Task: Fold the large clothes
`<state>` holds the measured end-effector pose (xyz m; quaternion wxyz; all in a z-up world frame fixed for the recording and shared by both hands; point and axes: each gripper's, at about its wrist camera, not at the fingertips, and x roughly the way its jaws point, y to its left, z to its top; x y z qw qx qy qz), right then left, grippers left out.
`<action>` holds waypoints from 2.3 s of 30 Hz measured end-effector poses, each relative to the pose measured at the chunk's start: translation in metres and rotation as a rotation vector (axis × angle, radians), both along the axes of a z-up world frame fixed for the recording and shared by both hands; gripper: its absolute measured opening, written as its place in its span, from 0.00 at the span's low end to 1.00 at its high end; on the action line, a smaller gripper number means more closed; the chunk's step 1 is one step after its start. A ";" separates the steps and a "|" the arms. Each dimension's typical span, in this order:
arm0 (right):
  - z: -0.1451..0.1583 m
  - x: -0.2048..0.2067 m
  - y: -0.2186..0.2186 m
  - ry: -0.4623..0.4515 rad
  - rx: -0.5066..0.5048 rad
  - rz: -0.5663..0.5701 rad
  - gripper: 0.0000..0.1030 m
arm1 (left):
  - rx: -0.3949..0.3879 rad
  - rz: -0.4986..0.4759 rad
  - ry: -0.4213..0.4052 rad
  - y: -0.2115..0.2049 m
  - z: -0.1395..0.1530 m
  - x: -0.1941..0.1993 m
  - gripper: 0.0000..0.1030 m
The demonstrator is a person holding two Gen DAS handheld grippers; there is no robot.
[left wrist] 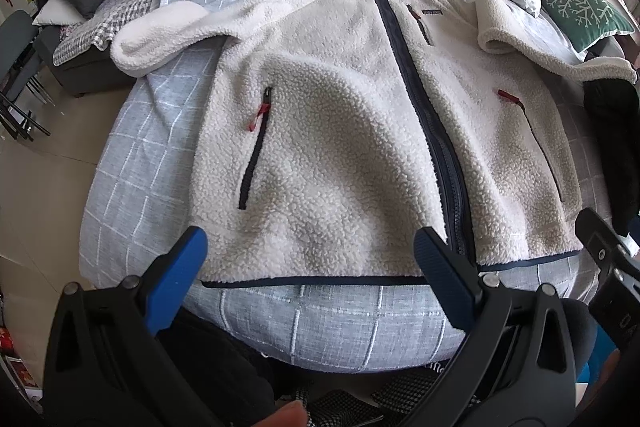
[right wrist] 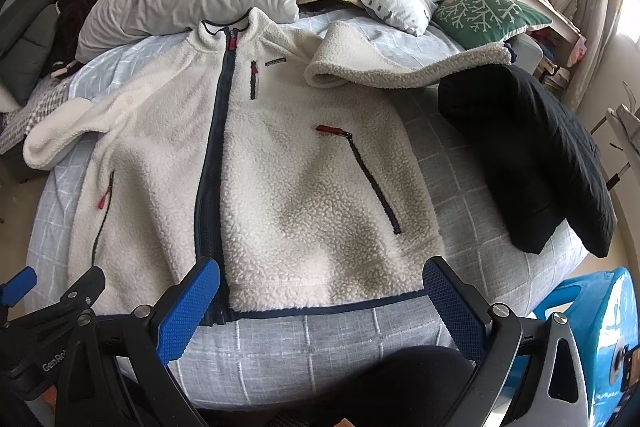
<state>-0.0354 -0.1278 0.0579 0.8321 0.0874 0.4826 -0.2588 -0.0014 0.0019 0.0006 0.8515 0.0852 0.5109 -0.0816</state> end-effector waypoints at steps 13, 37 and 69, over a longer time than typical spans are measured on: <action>-0.004 0.000 -0.001 0.009 0.001 0.001 1.00 | 0.012 -0.017 0.006 -0.004 -0.003 0.000 0.99; -0.021 -0.009 -0.066 0.017 0.071 0.130 1.00 | -0.069 -0.075 0.088 0.061 -0.026 0.053 0.99; -0.100 -0.018 -0.177 -0.030 0.562 -0.011 0.14 | -0.539 -0.002 0.316 0.173 -0.050 0.061 0.15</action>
